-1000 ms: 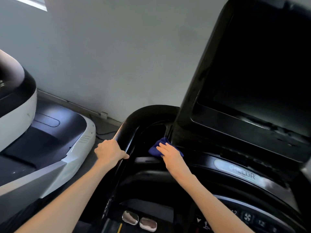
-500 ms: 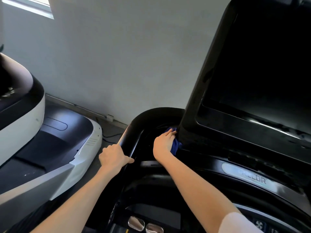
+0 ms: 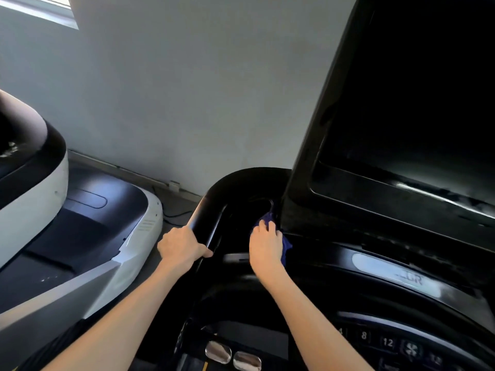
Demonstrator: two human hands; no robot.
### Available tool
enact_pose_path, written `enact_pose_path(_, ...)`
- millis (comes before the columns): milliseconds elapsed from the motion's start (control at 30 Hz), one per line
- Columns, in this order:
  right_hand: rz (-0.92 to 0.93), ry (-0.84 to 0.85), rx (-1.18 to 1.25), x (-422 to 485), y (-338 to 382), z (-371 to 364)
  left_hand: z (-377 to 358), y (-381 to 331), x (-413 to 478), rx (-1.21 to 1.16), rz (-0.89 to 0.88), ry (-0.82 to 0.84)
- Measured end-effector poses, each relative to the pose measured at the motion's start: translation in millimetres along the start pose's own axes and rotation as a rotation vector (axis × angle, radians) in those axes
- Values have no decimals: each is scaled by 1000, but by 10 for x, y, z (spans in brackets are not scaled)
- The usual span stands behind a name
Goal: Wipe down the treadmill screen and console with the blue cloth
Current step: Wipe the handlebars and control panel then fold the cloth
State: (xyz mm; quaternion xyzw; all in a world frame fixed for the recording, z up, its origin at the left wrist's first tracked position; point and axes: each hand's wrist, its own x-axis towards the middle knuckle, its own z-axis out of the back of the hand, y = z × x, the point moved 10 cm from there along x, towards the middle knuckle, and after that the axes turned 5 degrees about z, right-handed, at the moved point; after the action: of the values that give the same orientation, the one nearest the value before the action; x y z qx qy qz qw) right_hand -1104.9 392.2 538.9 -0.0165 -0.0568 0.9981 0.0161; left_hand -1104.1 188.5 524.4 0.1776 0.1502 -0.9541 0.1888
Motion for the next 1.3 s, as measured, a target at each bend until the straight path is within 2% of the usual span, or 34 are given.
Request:
enact_pose_path(100,28,-250,138,-217,-272,124,12,-4,-20,-6,18,7)
enact_pose_path(267,-327,-289,183,-434,-1150,127,4,15,-49,-13,23,4)
enact_pose_path(333,-420,-238,216,-437,-1371,21,10,4,-46,-11,21,5)
enact_pose_path(367,-456,-264,257,-431,-1387,10,17,-7,-47,-7,20,12)
enact_pose_path(433,-366,-314,355,-337,-1102,26,34,-26,-52,-3,20,22)
enact_pose_path(533,-2,-234,343,-117,-351,-17,38,-48,-51,2,-18,35)
enact_pose_path(600,75,-160,335,-66,-205,-54,43,-31,-59,4,-44,17)
enact_pose_path(667,89,-220,347,-91,-290,-19,45,0,-68,9,-50,-4)
enact_pose_path(733,2,-248,309,-180,-550,-23,44,11,-67,10,-53,-18)
enact_pose_path(833,-250,-336,335,-339,-1192,12,37,-2,-49,14,-43,-17)
enact_pose_path(900,-412,-273,336,-417,-1527,-14,33,-7,-39,16,-33,-13)
enact_pose_path(967,-493,-279,356,-459,-1591,-8,29,-16,-32,24,-25,-6)
enact_pose_path(1067,-394,-267,403,-335,-1154,13,27,-31,-17,22,-31,-4)
enact_pose_path(1167,-136,-280,409,-205,-705,-4,28,-30,-22,33,-46,-7)
enact_pose_path(1300,-10,-256,380,-124,-600,56,24,-16,-38,50,-63,-20)
